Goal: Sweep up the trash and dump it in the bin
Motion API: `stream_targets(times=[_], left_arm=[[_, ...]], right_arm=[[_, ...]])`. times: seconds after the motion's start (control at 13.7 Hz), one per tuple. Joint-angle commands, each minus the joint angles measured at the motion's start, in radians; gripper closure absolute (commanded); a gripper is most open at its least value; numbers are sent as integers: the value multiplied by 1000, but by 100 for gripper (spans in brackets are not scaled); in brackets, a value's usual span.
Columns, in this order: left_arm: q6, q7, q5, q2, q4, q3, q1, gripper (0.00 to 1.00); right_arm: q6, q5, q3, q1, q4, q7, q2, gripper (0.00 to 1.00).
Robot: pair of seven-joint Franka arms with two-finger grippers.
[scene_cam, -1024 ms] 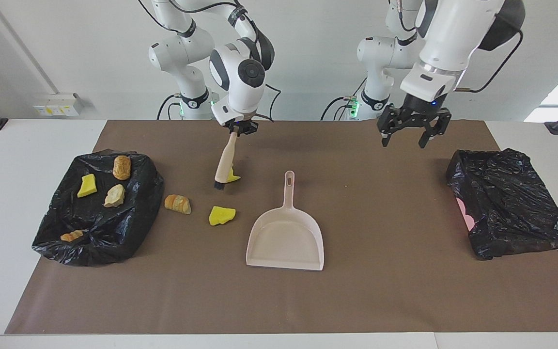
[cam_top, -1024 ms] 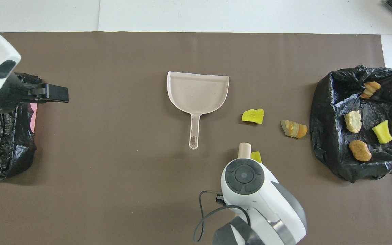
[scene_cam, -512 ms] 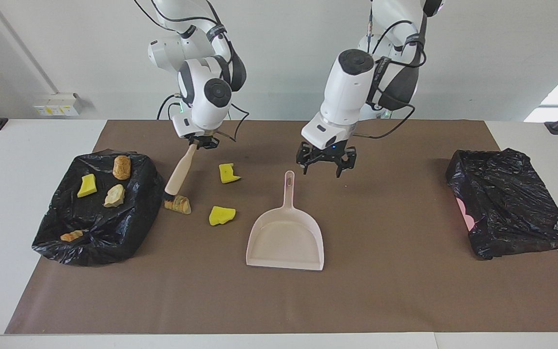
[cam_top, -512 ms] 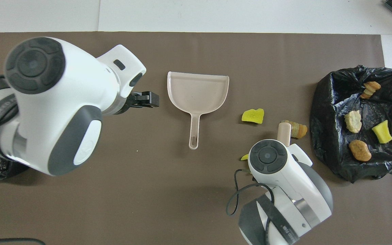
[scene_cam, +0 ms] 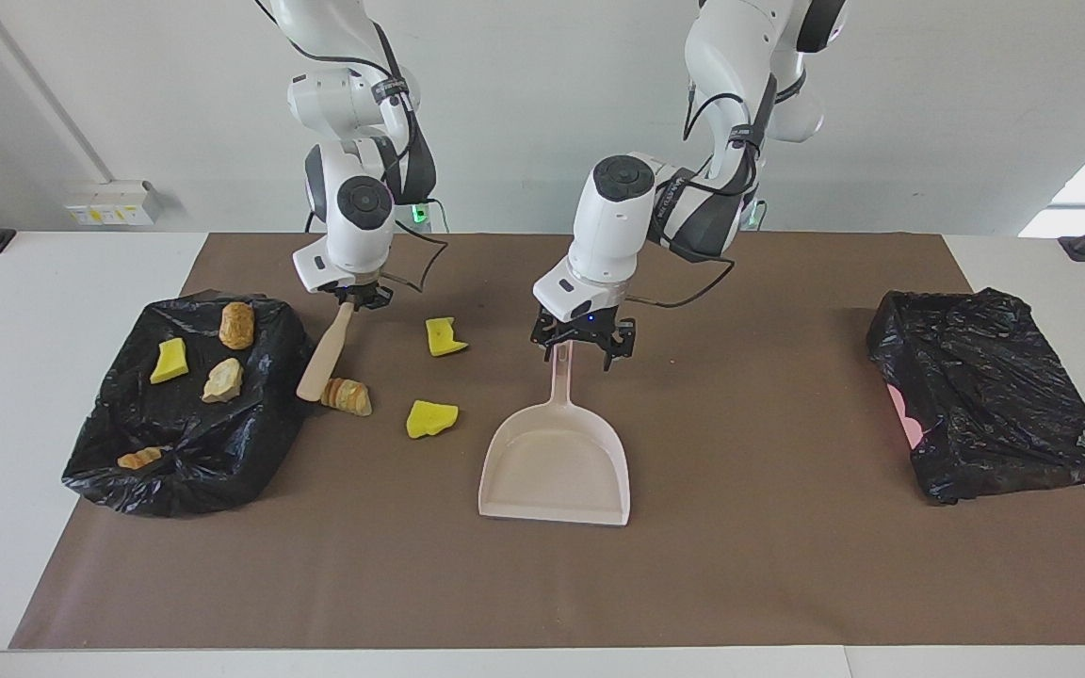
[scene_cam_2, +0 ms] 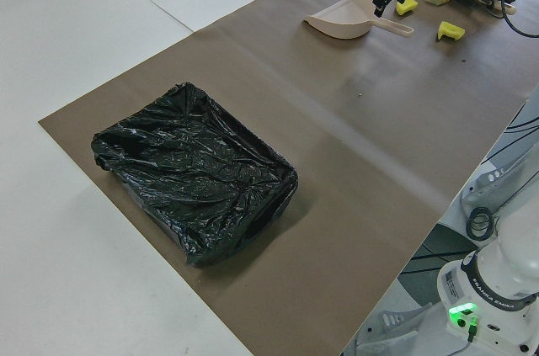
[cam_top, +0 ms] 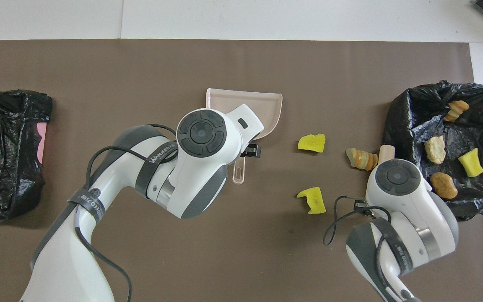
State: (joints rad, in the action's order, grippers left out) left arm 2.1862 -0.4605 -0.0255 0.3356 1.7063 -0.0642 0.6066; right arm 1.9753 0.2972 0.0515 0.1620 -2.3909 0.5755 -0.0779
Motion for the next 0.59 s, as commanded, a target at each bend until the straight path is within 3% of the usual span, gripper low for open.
stream_targets(times=[0.0, 0.29, 0.51], left_arm=[[24, 16, -2, -20, 30, 17, 5, 0], [29, 25, -2, -24, 87, 14, 15, 0], [79, 13, -4, 42, 76, 14, 67, 0]], right_arm=[[8, 13, 13, 8, -10, -78, -5, 100], [13, -88, 13, 13, -10, -314, -3, 100], [25, -191, 13, 43, -5, -341, 0, 100]])
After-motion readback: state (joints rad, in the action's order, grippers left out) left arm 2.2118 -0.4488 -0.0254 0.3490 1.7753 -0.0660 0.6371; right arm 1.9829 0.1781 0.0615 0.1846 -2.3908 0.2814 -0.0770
